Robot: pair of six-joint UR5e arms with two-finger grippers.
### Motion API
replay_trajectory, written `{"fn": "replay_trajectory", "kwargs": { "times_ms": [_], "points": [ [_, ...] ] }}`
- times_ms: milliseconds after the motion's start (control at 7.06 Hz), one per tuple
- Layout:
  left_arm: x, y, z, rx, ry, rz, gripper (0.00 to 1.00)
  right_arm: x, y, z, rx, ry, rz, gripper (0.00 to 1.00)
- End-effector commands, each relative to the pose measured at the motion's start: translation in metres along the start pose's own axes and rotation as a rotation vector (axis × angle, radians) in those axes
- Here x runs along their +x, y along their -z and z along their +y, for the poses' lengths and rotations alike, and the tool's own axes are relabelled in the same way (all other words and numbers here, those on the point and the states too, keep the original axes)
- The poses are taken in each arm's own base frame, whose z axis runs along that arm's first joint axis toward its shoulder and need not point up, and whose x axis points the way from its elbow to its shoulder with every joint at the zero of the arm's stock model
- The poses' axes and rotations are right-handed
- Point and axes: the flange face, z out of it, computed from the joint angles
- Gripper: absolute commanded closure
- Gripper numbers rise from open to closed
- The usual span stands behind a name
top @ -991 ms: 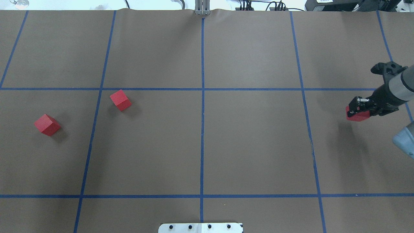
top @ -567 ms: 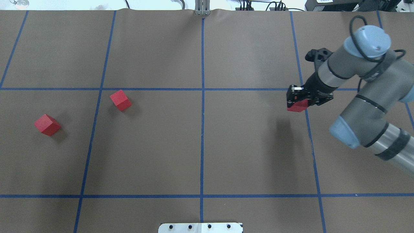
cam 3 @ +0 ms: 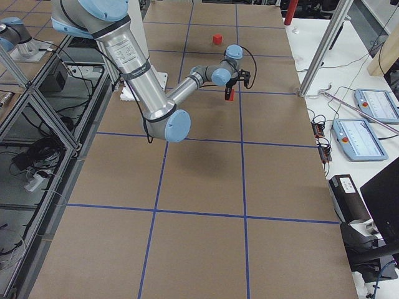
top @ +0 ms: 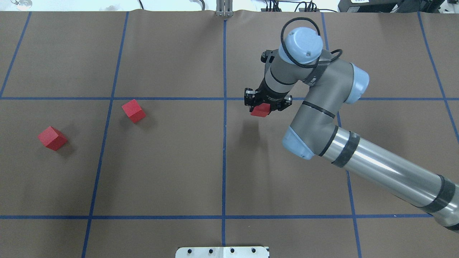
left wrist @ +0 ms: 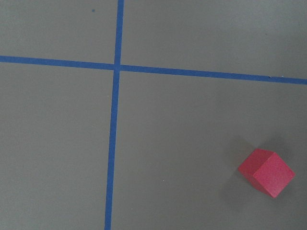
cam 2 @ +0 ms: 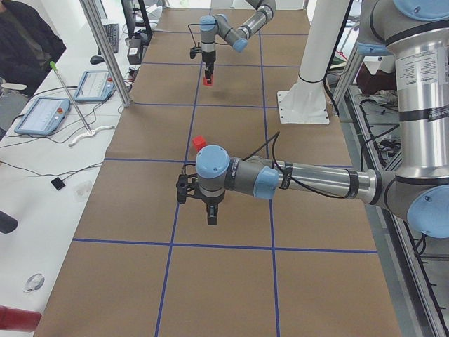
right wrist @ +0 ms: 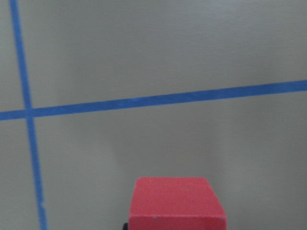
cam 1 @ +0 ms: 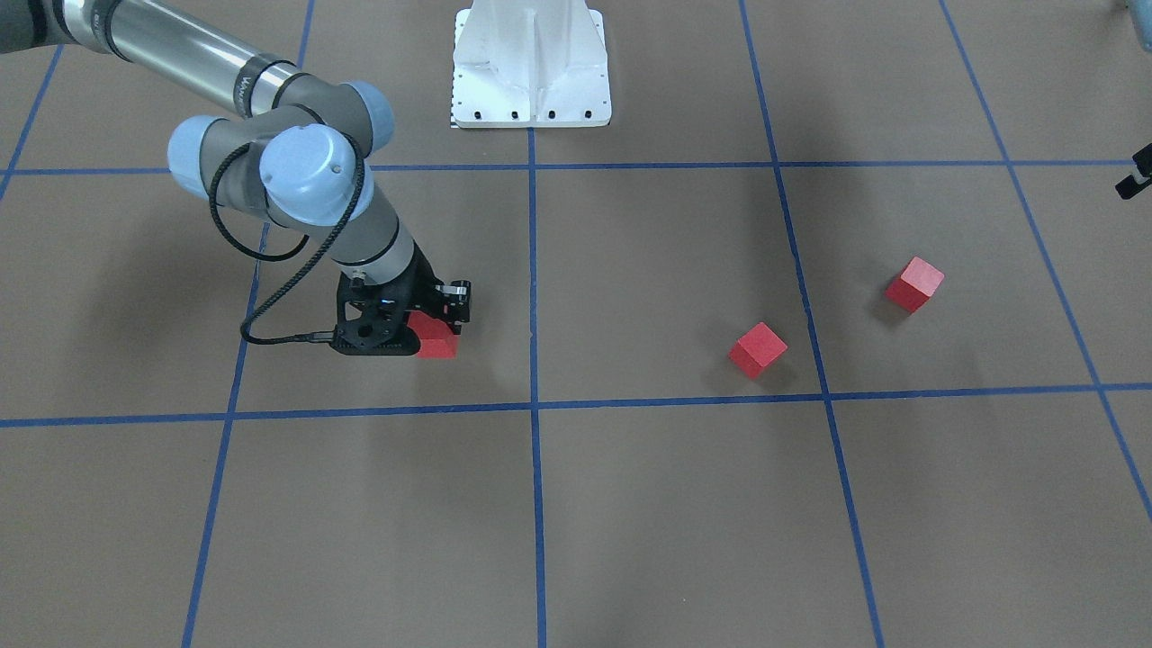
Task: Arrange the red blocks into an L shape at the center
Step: 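Carry the red cube with the right gripper to the table center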
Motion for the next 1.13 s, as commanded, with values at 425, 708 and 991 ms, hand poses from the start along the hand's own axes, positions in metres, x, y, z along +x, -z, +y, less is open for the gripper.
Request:
{"fn": "replay_trajectory", "kwargs": {
  "times_ms": [425,708,991],
  "points": [
    [0.000,-0.001,-0.001,0.000,-0.001,0.001,0.00,-0.088,-0.047,0.047,0.024,-0.009,0.036,1.00],
    [0.001,-0.001,-0.001,-0.001,-0.003,0.001,0.00,-0.097,-0.058,0.054,0.017,-0.005,0.049,1.00],
    [0.000,-0.001,-0.001,0.000,-0.003,0.001,0.00,-0.098,-0.066,0.058,0.017,0.012,0.061,0.91]
  ]
}}
